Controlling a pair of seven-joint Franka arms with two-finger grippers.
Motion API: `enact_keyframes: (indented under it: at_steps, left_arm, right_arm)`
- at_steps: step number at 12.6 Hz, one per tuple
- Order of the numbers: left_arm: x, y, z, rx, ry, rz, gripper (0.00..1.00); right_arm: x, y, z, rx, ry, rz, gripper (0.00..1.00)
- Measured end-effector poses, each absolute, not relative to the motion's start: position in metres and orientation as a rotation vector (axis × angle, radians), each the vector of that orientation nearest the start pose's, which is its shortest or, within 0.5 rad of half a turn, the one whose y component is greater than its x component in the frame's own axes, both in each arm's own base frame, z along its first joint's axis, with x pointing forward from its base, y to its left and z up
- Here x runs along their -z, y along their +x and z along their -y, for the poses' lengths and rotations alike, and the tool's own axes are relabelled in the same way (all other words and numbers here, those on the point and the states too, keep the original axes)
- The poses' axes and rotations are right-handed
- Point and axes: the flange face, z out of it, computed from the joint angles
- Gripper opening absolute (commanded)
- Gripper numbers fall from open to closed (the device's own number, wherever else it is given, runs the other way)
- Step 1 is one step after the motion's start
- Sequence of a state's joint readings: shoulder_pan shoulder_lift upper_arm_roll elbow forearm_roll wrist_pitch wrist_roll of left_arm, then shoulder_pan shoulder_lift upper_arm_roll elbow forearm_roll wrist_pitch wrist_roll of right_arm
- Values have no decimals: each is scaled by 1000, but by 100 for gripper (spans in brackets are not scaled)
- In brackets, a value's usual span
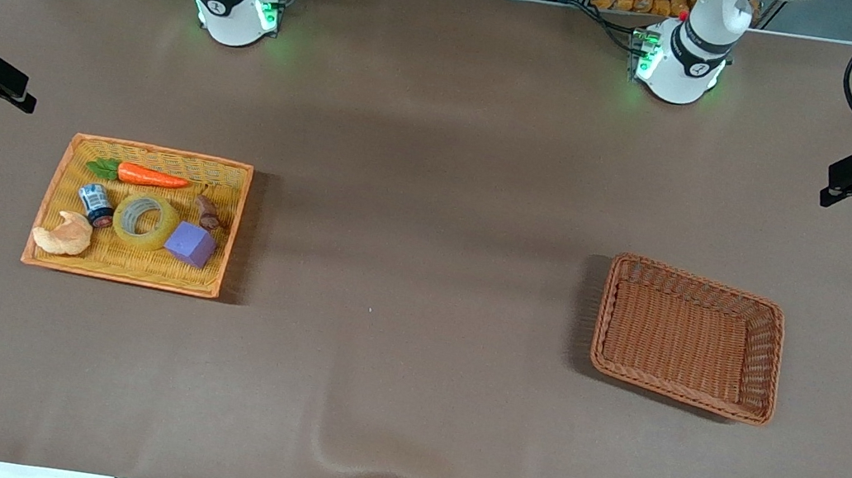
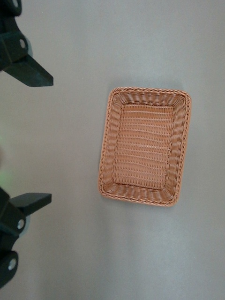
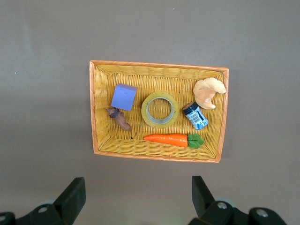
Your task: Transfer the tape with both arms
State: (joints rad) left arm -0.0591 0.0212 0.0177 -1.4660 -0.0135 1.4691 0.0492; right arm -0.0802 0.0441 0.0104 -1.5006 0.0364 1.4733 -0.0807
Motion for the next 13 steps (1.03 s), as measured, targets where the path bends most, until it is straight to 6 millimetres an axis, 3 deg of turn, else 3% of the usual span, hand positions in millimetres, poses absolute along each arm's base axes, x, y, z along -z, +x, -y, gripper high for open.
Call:
enact_keyframes:
  at_steps: [10,13]
  left_arm:
    - [-653,549,23,-33,-3151,-140,100]
    - [-653,549,23,-33,-3152,-139,100]
  right_arm:
    - [-623,558,34,-111,-3098,22,100]
    - [-608,563,27,-137,-3094,41,100]
